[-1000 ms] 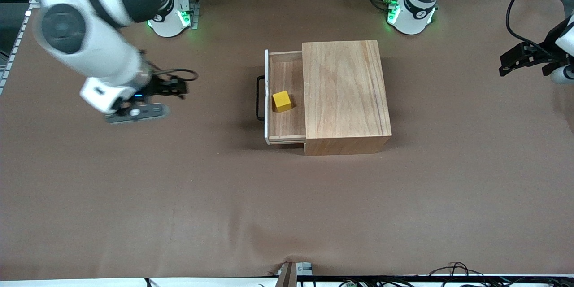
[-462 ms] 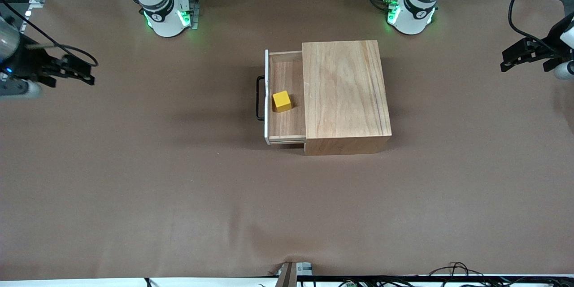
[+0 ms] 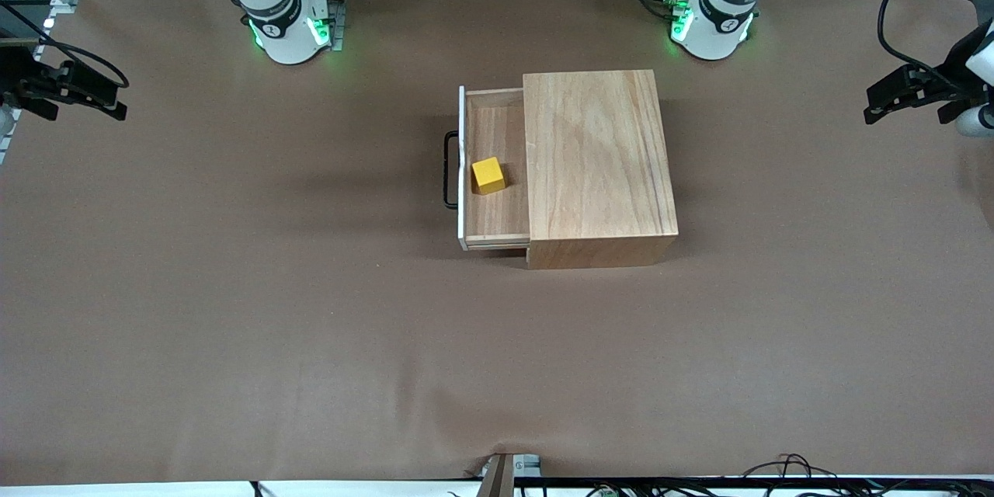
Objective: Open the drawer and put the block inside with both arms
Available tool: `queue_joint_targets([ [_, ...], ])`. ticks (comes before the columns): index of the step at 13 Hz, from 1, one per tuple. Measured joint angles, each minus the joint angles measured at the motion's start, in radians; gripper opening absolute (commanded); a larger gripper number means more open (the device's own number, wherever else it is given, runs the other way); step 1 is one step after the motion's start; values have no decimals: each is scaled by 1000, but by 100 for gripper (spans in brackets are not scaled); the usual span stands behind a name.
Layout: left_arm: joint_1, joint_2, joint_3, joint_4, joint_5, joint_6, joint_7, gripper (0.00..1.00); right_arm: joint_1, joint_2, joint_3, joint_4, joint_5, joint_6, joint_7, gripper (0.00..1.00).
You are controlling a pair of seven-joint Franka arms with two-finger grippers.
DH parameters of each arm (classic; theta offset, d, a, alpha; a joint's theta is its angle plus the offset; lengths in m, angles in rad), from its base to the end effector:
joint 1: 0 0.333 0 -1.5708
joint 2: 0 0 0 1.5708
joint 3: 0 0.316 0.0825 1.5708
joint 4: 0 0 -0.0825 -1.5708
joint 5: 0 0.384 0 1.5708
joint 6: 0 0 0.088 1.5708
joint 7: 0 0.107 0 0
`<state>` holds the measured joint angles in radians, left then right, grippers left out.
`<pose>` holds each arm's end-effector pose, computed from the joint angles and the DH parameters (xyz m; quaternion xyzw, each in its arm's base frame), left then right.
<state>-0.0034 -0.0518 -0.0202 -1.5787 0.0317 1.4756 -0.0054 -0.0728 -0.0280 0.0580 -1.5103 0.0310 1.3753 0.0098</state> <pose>0.5284 -0.0091 0.6408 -0.9995 0.0080 0.0254 0.0167 0.5249 -0.0035 0.6515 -0.9984 0.0101 0.0535 0.0147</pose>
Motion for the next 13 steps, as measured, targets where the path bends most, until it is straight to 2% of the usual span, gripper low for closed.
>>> queue_joint_targets([
  [5,0,0,1,24,0,0,-40,100,38,0,5,0,0,-19,0,100],
  [13,0,0,0,19,-13,-4,-48,100,39,0,2,0,0,-21,0,100],
])
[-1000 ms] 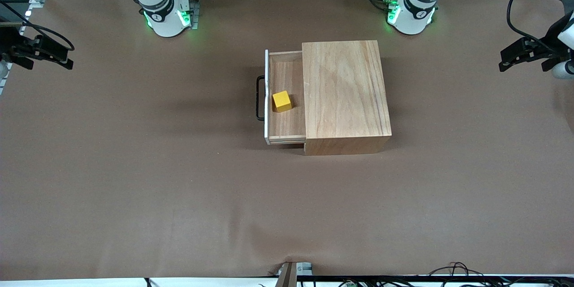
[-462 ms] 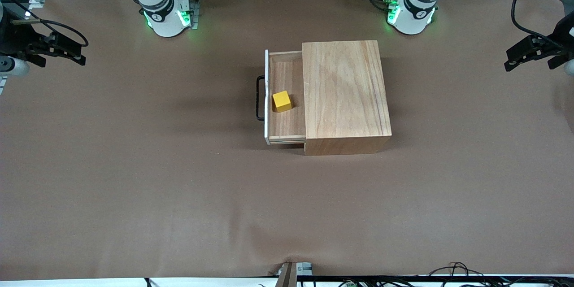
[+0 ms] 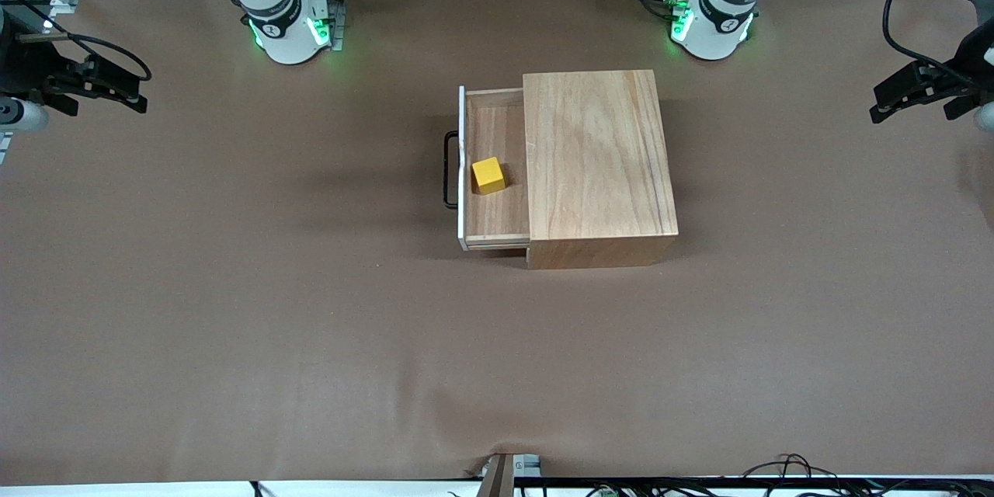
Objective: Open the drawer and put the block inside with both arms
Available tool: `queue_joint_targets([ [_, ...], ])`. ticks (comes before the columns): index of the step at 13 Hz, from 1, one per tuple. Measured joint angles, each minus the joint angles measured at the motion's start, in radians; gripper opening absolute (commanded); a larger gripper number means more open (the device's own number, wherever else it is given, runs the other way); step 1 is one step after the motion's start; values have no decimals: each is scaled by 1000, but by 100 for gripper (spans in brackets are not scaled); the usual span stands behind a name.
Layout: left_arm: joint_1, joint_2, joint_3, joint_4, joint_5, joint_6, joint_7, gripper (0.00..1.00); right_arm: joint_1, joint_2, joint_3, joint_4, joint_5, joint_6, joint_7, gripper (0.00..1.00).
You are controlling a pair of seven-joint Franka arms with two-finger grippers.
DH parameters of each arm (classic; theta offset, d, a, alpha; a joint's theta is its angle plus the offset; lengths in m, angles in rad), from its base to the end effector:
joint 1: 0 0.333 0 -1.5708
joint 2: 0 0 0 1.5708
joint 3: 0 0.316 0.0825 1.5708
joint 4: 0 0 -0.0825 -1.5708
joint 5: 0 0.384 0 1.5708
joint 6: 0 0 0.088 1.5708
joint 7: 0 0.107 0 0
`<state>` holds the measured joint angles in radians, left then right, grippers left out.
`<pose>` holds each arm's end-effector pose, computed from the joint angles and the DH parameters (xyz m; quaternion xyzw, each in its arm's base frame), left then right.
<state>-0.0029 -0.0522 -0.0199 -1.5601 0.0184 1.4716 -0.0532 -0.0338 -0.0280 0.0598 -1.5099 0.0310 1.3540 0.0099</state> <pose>0.5279 -0.0102 0.6492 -0.9997 -0.0160 0.0178 0.0104 0.5221 0.0179 0.6501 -0.9978 -0.0103 0.0642 0.0133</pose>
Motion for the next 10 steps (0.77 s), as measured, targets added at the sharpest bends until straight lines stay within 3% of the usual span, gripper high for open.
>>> queue_joint_targets([
  [10,-7,0,-48,4,-20,-29,-88,100,1,0,0,1,0,0,0,100],
])
